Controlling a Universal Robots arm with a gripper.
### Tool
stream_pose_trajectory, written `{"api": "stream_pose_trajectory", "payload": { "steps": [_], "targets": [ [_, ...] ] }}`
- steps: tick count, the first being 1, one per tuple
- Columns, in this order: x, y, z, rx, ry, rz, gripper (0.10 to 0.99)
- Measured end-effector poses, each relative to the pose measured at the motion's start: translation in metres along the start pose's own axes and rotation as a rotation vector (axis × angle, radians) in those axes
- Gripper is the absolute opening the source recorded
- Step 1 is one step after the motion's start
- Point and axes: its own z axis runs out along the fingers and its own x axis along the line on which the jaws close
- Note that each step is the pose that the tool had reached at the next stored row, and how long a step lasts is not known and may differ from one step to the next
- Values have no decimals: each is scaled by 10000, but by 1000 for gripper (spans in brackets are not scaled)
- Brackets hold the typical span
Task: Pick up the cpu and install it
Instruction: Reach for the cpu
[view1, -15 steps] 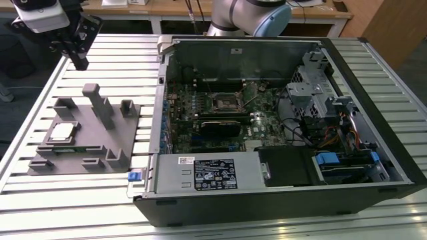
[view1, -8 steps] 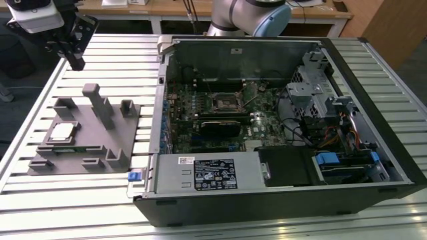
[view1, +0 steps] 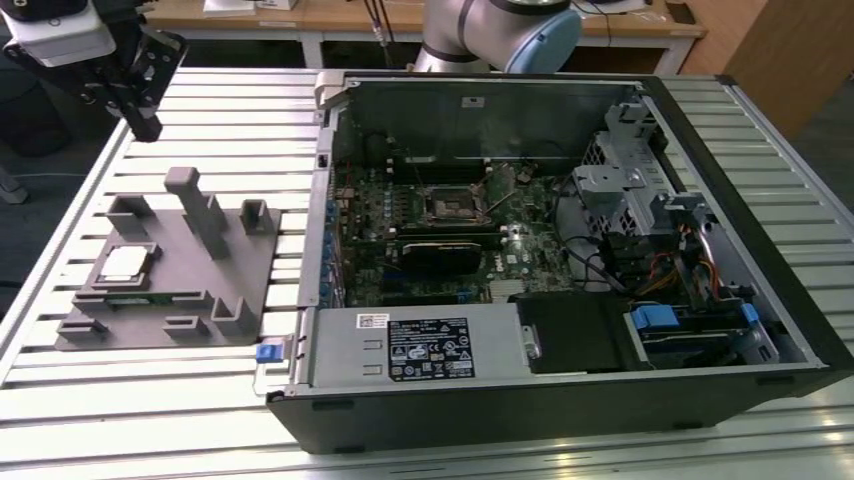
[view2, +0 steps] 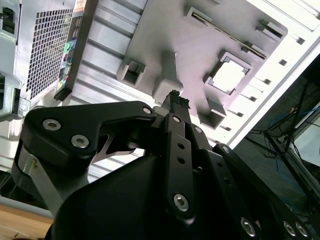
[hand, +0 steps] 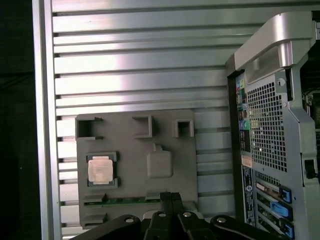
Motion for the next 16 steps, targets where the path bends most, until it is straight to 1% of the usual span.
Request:
{"api": "stream_pose_trajectory", "payload": {
  "steps": [16],
  "targets": [
    [148,-11,5,0,1,0,106]
  ]
}}
